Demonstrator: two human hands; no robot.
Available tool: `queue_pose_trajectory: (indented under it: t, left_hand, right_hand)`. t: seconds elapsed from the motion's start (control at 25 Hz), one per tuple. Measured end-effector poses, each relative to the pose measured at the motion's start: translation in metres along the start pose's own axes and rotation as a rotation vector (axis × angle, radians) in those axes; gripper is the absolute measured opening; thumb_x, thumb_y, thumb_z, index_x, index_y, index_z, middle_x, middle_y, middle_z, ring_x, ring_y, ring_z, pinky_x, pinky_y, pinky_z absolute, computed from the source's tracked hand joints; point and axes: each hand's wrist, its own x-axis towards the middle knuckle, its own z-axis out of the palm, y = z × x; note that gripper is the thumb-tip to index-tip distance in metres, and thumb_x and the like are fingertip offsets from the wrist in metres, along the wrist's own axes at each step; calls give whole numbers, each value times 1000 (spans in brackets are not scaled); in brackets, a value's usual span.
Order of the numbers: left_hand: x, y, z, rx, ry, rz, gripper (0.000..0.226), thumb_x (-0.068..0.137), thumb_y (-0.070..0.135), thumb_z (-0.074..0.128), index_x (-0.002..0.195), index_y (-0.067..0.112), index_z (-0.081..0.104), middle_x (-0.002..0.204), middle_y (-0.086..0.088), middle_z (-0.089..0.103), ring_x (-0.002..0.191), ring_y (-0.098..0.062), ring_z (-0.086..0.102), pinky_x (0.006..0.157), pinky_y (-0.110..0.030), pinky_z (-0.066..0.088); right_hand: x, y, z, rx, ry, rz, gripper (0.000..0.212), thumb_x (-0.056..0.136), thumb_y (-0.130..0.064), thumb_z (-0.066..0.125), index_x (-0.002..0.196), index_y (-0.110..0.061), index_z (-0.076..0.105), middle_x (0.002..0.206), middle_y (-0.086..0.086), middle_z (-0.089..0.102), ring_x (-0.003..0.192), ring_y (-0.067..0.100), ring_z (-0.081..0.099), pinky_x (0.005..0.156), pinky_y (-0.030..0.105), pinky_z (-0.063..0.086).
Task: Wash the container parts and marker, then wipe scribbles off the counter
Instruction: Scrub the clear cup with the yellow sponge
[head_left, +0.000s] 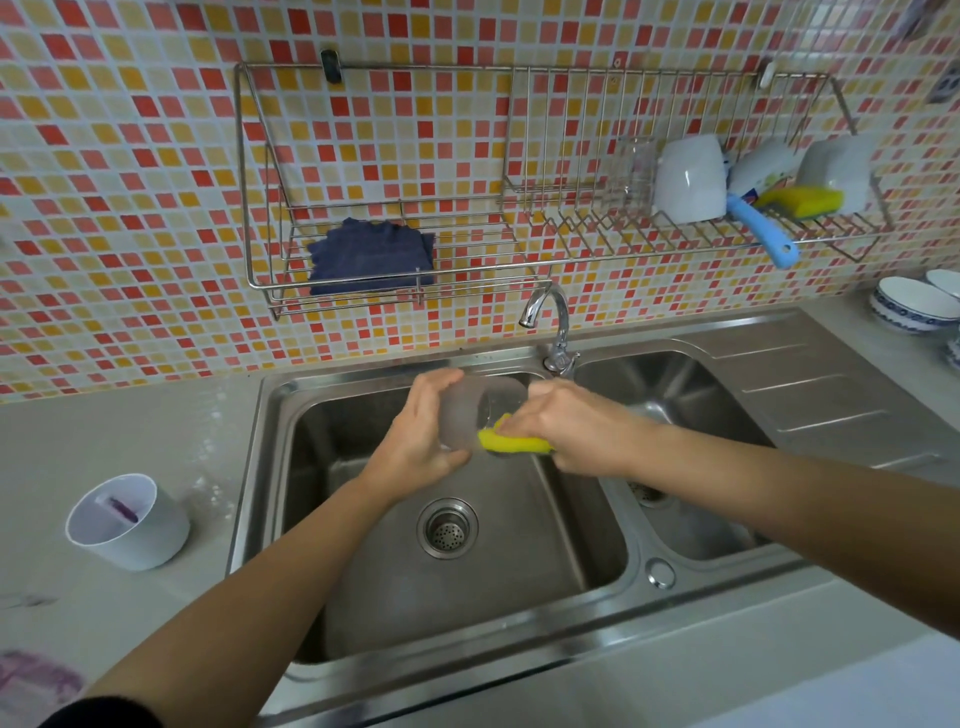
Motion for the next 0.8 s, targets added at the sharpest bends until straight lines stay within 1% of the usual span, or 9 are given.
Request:
queue_pose_trajectory:
  t: [0.12, 0.16, 0.24, 0.36, 0.48, 0.56, 0.68, 0.76, 0.8]
  left_hand:
    - [2, 4, 8, -25, 16, -9, 88, 61, 6, 83, 133, -3, 34, 132, -19, 41, 121, -4, 32, 102, -4, 23]
    - [4, 7, 11, -22, 34, -10, 88, 60, 7, 84, 132, -5, 34, 131, -20, 41, 120, -3, 31, 102, -2, 22]
    - [4, 7, 13, -25, 56, 2, 89, 60, 13, 85, 131, -6, 34, 127, -18, 41, 118, -5, 32, 104, -4, 24]
    - [3, 7, 0, -113, -97, -11, 103, 60, 23, 86, 141, 8, 25, 135, -3, 31, 123, -8, 36, 99, -9, 37]
    - [5, 8, -2, -102, -181, -6, 106, 60, 23, 86, 144, 14, 23, 144, -1, 35, 131, -7, 34, 109, -18, 30]
    - [4, 8, 4, -66, -91, 10, 95, 61, 16, 85, 139, 6, 31, 139, -9, 42, 126, -8, 38, 109, -19, 30]
    - [3, 6, 11, -38, 34, 3, 91, 59, 8, 85, 132, 2, 32, 130, -19, 44, 122, -11, 37, 104, -2, 22]
    - [5, 6, 13, -10, 86, 37, 88, 59, 8, 84, 129, 2, 30, 126, -24, 45, 120, -17, 37, 105, -3, 21]
    - [6, 7, 13, -7, 109, 49, 85, 61, 11, 82, 128, 0, 32, 124, -24, 46, 119, -19, 38, 106, -5, 22]
  right_hand:
    - [3, -7, 4, -39, -11, 33, 21, 74, -16, 70, 93, -12, 65, 89, 2, 70, 78, 22, 52, 78, 35, 46]
    - [3, -8, 5, -20, 17, 29, 21, 75, -24, 72, 92, -12, 66, 86, 2, 70, 76, 22, 52, 75, 32, 45]
    - [2, -3, 6, -85, 90, -9, 15, 74, -16, 71, 89, -16, 67, 82, -2, 71, 68, 18, 49, 69, 29, 41]
    - [-6, 12, -1, -422, 161, -222, 17, 70, -10, 73, 78, -22, 66, 73, -11, 65, 69, 15, 47, 63, 27, 40]
    - [-5, 15, -9, -582, 190, -357, 16, 73, -13, 72, 67, -24, 62, 65, -11, 59, 70, 14, 46, 60, 26, 36]
    - [-1, 9, -7, -482, 205, -288, 16, 69, -9, 73, 71, -22, 64, 68, -10, 62, 68, 15, 47, 60, 27, 40]
    - [0, 0, 5, 28, 132, -34, 18, 70, -17, 76, 86, -13, 68, 81, -2, 70, 67, 15, 43, 67, 30, 44]
    - [-1, -3, 8, 42, 183, -9, 20, 72, -25, 76, 85, -12, 68, 78, -1, 71, 65, 18, 48, 65, 29, 44]
    - [0, -2, 8, -36, 221, -51, 15, 71, -19, 76, 81, -12, 67, 73, -1, 69, 62, 19, 49, 62, 28, 46]
